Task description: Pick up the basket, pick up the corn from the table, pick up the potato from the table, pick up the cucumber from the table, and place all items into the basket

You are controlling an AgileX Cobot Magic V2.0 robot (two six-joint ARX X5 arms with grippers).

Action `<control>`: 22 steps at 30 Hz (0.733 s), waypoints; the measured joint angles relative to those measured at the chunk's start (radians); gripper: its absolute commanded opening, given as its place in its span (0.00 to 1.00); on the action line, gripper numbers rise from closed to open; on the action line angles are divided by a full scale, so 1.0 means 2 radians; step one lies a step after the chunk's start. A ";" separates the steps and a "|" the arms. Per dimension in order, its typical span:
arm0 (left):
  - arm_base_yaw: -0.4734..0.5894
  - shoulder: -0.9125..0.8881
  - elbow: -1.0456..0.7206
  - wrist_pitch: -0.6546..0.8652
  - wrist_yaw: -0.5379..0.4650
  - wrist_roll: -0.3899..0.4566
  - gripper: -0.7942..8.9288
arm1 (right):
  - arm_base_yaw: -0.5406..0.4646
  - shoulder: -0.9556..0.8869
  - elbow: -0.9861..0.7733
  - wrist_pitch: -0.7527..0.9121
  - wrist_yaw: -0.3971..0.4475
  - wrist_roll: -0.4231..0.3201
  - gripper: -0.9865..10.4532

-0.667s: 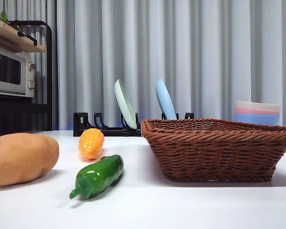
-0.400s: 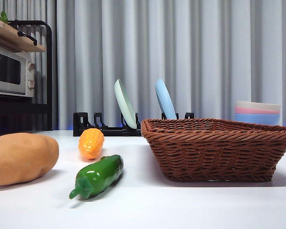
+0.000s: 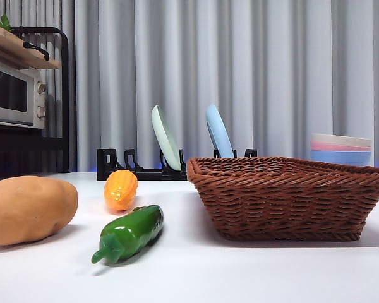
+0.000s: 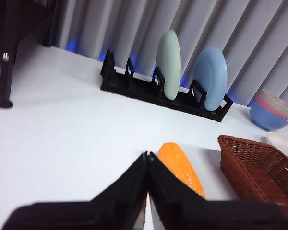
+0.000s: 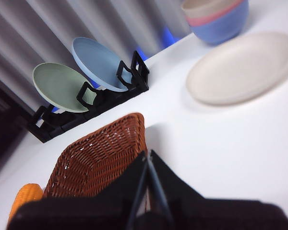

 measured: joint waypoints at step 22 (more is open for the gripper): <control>0.000 0.348 0.247 -0.103 0.208 0.080 0.10 | 0.000 0.365 0.294 -0.181 -0.196 -0.172 0.11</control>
